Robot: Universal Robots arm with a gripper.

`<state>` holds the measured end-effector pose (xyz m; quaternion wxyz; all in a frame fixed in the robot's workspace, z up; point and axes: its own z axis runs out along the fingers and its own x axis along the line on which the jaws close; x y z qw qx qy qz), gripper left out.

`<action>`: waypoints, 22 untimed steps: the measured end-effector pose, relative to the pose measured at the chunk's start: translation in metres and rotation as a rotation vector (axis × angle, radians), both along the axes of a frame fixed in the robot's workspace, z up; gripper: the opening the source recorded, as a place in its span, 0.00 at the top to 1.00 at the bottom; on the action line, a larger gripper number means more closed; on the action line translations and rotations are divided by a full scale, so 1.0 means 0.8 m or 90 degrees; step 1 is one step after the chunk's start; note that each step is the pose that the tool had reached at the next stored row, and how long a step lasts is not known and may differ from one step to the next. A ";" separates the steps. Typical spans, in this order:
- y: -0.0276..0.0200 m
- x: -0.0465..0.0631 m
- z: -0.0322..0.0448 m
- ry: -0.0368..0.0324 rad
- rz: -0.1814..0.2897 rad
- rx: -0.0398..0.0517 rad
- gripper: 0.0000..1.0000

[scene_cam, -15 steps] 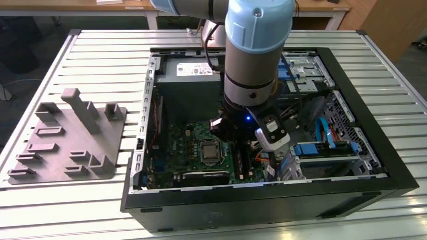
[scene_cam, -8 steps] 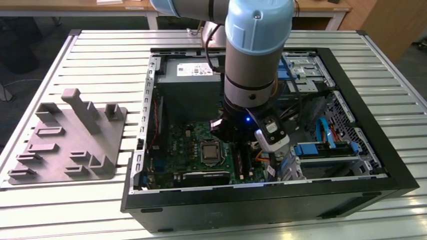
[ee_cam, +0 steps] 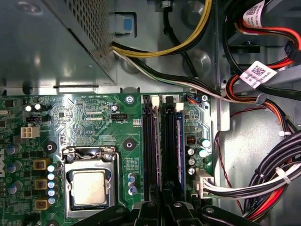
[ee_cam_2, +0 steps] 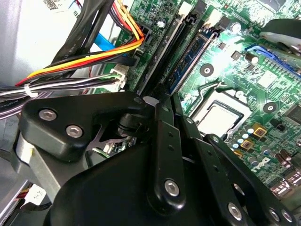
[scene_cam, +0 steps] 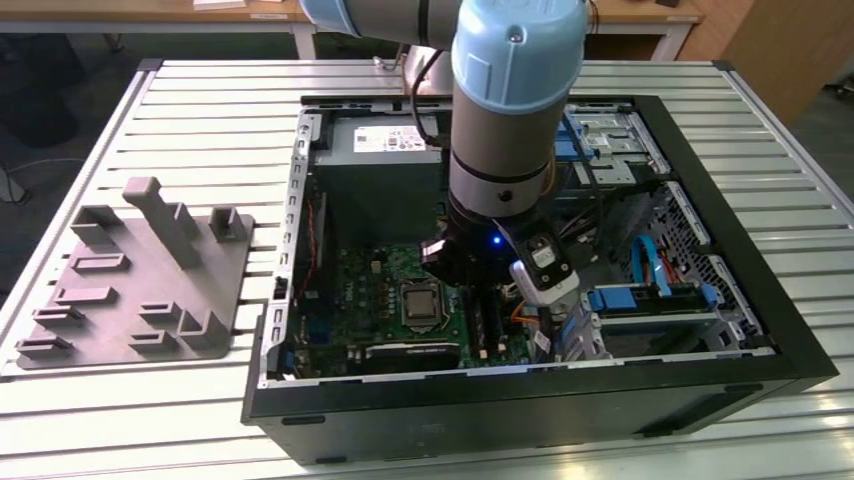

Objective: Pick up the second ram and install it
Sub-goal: 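Insert the second ram into the second slot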

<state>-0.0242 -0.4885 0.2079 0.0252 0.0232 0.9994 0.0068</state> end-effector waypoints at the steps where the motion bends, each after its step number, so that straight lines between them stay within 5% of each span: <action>1: 0.0000 0.000 0.0000 0.0000 0.000 0.0000 0.86; 10: 0.0000 0.000 0.0020 0.0000 0.000 -0.0002 0.79; 17: 0.0002 0.000 0.0386 -0.0005 0.000 0.0001 0.79; 22: 0.0011 0.000 0.0503 -0.0006 0.000 0.0001 0.90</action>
